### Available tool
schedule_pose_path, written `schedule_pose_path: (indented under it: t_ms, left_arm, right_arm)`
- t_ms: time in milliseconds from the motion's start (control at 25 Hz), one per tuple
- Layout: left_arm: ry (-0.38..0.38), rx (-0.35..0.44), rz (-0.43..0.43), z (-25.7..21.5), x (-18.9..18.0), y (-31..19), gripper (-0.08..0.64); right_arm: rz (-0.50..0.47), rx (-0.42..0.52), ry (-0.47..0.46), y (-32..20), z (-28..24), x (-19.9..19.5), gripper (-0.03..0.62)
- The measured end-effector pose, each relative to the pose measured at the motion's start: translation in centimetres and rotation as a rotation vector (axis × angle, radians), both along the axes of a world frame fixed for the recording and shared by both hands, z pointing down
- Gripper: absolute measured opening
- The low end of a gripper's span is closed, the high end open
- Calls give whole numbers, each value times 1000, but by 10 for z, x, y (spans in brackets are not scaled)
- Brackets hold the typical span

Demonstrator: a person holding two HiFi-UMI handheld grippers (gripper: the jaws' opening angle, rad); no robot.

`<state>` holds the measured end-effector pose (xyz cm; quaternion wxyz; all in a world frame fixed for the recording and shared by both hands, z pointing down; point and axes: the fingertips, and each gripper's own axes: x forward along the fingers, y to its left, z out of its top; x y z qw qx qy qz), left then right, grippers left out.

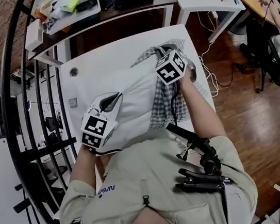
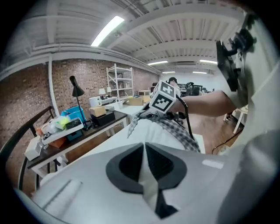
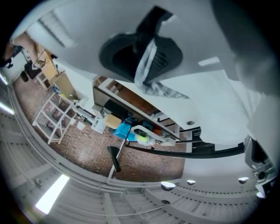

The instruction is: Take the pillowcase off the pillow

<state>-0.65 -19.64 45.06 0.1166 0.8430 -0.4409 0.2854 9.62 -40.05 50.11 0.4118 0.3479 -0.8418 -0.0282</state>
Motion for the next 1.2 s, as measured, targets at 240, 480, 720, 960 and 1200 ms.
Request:
schedule_pose_path:
  t_ms: [240, 480, 720, 960, 1200]
  left_arm:
    - [53, -36, -81, 35, -21, -13, 14]
    - [-32, 21, -85, 64, -19, -52, 34]
    - [-110, 252, -73, 16, -7, -45, 69]
    - [-29, 251, 73, 4, 31, 54, 149]
    - [-169, 125, 189, 90, 48, 111, 241]
  right_arm:
    - [150, -45, -20, -20, 43, 36, 28]
    - [122, -55, -233, -7, 29, 33, 162]
    - [215, -8, -396, 64, -18, 55, 179]
    - [325, -50, -431, 192, -1, 70, 179]
    - [378, -185, -390, 289, 62, 50, 181]
